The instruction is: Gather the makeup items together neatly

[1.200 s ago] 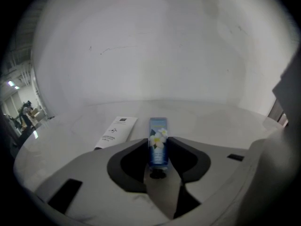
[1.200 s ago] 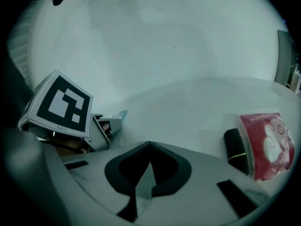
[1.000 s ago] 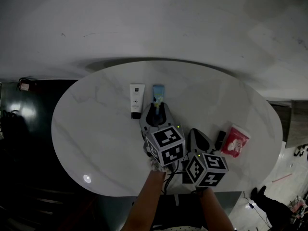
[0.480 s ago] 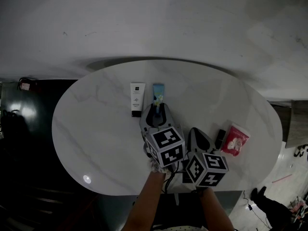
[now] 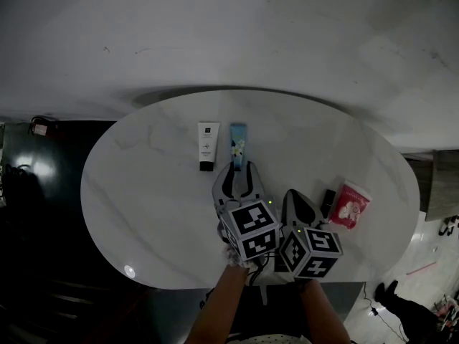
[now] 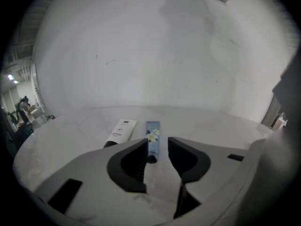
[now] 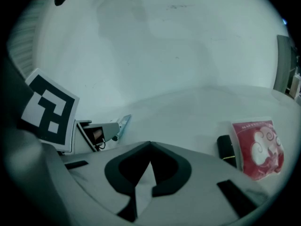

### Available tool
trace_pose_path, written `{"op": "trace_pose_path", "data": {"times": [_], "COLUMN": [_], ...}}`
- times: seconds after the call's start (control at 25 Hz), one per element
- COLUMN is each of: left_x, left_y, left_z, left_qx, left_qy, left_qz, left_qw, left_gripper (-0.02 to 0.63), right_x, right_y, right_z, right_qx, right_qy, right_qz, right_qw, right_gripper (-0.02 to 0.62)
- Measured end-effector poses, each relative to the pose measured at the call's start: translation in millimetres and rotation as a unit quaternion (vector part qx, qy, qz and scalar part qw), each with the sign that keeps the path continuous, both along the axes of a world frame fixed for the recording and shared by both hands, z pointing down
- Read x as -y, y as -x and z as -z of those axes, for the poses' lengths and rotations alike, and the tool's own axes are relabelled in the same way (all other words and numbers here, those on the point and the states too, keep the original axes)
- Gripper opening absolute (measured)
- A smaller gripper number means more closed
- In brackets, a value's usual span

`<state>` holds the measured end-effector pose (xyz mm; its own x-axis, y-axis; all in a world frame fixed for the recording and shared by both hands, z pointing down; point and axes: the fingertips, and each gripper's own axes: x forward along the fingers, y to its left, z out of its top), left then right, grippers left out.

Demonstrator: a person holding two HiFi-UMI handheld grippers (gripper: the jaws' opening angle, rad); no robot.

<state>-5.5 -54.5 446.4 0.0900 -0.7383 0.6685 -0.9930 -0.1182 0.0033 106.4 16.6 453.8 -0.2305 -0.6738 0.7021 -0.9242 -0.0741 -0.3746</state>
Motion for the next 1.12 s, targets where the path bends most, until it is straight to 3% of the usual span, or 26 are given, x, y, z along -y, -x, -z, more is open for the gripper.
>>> {"op": "trace_pose_path", "data": {"times": [0.44,0.56,0.8,1.12], "left_x": [-28,-37,-54,-68], "left_y": [-28,-34,-45,-64], "left_z": [38,46,51,54], "left_qx": [-0.028,-0.026,-0.031,-0.047], "left_qy": [-0.038,-0.046,-0.045,-0.045], "left_qz": [-0.064,-0.082,-0.101,-0.136], "left_qw": [0.9968,0.9953,0.9934,0.9886], "left_gripper": [0.174,0.102,0.032,0.028], "right_x": [-12,-16,-28,-46], "right_y": [-29,-43,-68,-97], "right_z": [26,33,40,33], "right_qx": [-0.025,-0.035,-0.051,-0.108], "right_qy": [-0.038,-0.048,-0.052,-0.027], "right_qz": [-0.042,-0.061,-0.093,-0.12], "right_qw": [0.998,0.996,0.993,0.987], "right_gripper": [-0.006,-0.006,-0.006,0.035]}}
